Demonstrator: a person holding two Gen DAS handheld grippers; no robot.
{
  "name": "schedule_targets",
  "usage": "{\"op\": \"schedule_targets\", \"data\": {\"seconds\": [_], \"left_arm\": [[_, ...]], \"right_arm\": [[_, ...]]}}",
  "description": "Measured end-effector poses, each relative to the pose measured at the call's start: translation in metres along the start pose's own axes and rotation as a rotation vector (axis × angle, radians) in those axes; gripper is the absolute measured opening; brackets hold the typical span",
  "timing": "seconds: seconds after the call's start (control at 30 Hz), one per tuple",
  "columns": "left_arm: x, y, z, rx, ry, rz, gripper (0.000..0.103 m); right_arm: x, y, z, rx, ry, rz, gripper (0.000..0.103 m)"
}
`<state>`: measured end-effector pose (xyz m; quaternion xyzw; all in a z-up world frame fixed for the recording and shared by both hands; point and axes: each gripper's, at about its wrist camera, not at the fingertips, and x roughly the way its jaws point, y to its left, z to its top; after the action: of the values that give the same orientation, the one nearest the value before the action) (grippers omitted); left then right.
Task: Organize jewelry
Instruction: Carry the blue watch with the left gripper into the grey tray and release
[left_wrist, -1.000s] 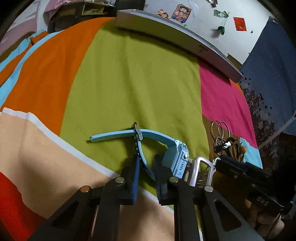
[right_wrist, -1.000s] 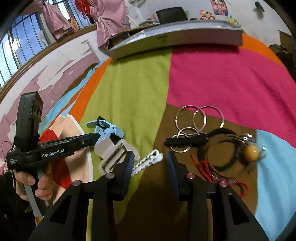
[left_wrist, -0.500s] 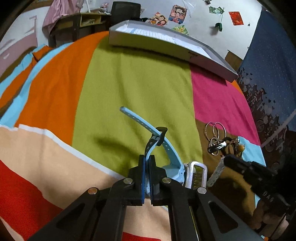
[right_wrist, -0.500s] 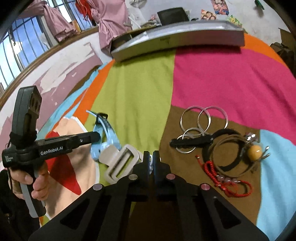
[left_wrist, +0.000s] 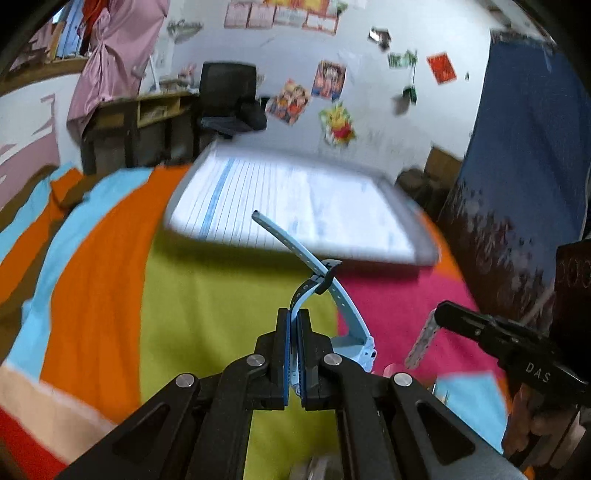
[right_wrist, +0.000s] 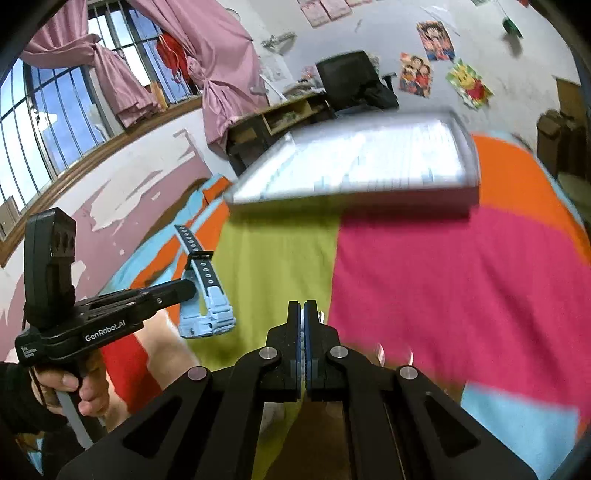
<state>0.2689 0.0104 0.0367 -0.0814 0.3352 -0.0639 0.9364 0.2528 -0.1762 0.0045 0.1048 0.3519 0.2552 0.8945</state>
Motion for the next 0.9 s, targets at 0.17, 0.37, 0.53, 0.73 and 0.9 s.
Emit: {"op": "schedule_targets", "data": {"seconds": [0.17, 0.37, 0.53, 0.73, 0.9], "left_arm": [[0.043, -0.010, 0.055, -0.022, -0.055, -0.011, 0.004], [0.100, -0.006, 0.081, -0.063, 0.005, -0.007, 0.004], [0.134, -0.010, 0.079, -0.045, 0.070, 0.019, 0.004], [0.146, -0.016, 0.081, -0.031, 0.082, 0.059, 0.007], [0.148, -0.012, 0.077, -0.072, 0.096, 0.063, 0.011]], "right_arm": [[0.006, -0.018, 0.085, 0.006, -0.060, -0.008, 0.002], [0.039, -0.054, 0.156, 0.065, -0.089, -0.043, 0.002], [0.081, -0.084, 0.161, 0.144, -0.068, -0.027, 0.002], [0.111, -0.114, 0.129, 0.168, -0.044, -0.055, 0.004], [0.113, -0.122, 0.127, 0.133, -0.056, -0.077, 0.005]]}}
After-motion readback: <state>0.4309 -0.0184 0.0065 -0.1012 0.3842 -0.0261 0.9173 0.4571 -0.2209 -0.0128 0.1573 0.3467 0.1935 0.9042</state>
